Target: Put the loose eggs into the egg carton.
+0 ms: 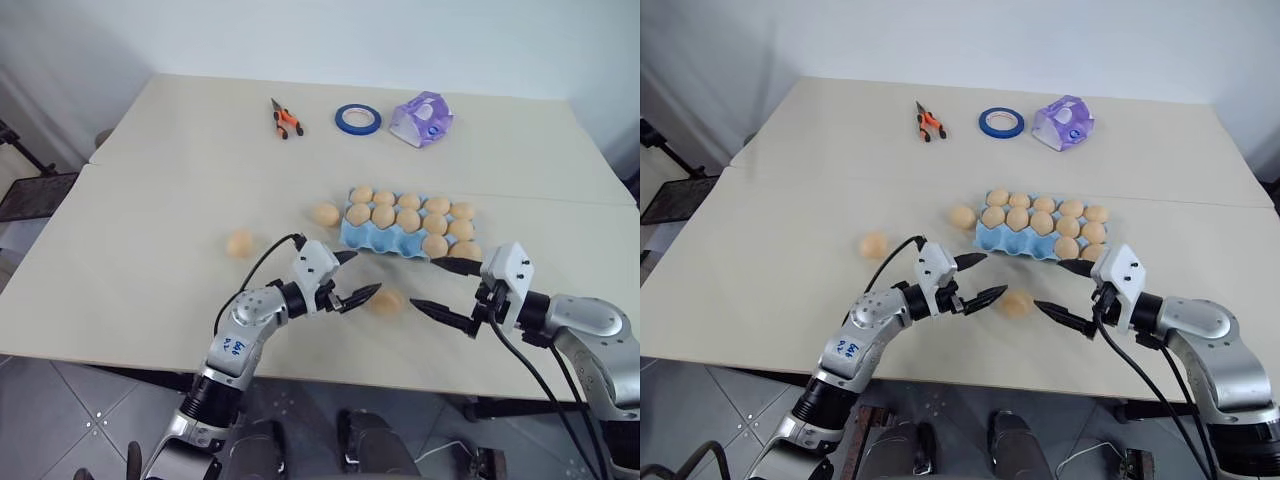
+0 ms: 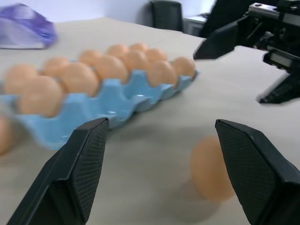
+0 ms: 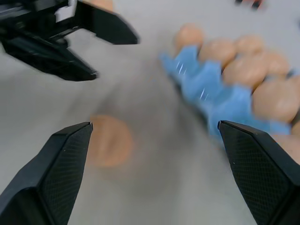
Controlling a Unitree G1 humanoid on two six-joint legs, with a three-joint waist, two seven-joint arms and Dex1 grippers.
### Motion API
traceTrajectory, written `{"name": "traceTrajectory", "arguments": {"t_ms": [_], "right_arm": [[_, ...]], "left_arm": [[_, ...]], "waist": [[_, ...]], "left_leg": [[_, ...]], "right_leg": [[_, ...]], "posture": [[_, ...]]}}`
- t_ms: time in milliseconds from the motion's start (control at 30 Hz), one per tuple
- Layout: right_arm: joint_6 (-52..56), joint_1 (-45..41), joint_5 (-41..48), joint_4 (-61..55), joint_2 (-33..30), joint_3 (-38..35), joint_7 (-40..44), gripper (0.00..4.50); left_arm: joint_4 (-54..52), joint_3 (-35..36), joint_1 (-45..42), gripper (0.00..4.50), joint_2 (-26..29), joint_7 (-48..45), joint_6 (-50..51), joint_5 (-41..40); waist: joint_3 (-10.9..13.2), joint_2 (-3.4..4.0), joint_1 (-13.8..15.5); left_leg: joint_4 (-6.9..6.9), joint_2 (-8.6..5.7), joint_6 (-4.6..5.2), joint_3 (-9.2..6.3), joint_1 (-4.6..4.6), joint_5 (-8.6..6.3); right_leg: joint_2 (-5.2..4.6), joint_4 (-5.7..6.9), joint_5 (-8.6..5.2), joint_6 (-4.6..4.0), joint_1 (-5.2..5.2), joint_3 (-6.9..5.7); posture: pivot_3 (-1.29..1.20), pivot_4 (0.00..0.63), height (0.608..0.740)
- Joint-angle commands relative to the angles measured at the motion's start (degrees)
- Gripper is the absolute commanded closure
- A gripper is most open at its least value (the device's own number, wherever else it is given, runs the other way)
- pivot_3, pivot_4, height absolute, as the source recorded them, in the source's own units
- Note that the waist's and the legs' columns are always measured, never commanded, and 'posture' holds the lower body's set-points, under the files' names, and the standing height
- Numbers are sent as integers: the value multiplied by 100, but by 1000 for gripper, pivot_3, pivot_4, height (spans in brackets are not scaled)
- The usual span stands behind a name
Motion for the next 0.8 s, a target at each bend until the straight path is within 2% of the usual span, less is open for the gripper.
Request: {"name": "traceTrajectory", "arguments": {"t_ms": [33,267,367,467,633,800], "right_arm": [[-48,182,148,-335,-115,-420,22,0],[-64,452,18,-412,88,-303,-156,0],[-66,450,-74,-349,241,-142,-265,0],[43,478,-9,-493,284,-101,-294,0],[438,671,152,-1030,274,-22,-477,0],[547,1011,100,-1165,320,25,-584,0]], "left_arm": [[5,-159,-57,648,-71,-168,-236,42],[312,-333,-142,648,-268,-222,-426,170],[-18,1,-7,648,-222,-123,-468,-57],[-375,340,227,648,40,-326,-541,-349],[-765,926,673,648,941,-655,-363,-557],[-966,1372,929,648,1465,-712,-240,-679]], "waist": [[0,0,-3],[-1,3,2],[-1,3,-9],[0,7,-16],[-2,11,-19],[-1,11,19]], "left_leg": [[0,4,-2,0,1,0],[4,4,-5,-3,18,6],[4,0,-2,-1,24,6],[0,4,-2,-1,28,6],[-12,14,-14,-3,35,5],[-11,9,-13,-5,31,1]], "right_leg": [[4,0,-1,0,-1,-1],[6,9,-2,-5,9,1],[3,5,-1,-4,17,3],[4,8,-2,-5,19,2],[12,15,-8,-15,18,0],[0,5,-10,-19,20,-7]], "posture": [[0,150,740],[0,150,740],[0,150,740],[0,150,740],[0,150,740],[0,150,740]]}}
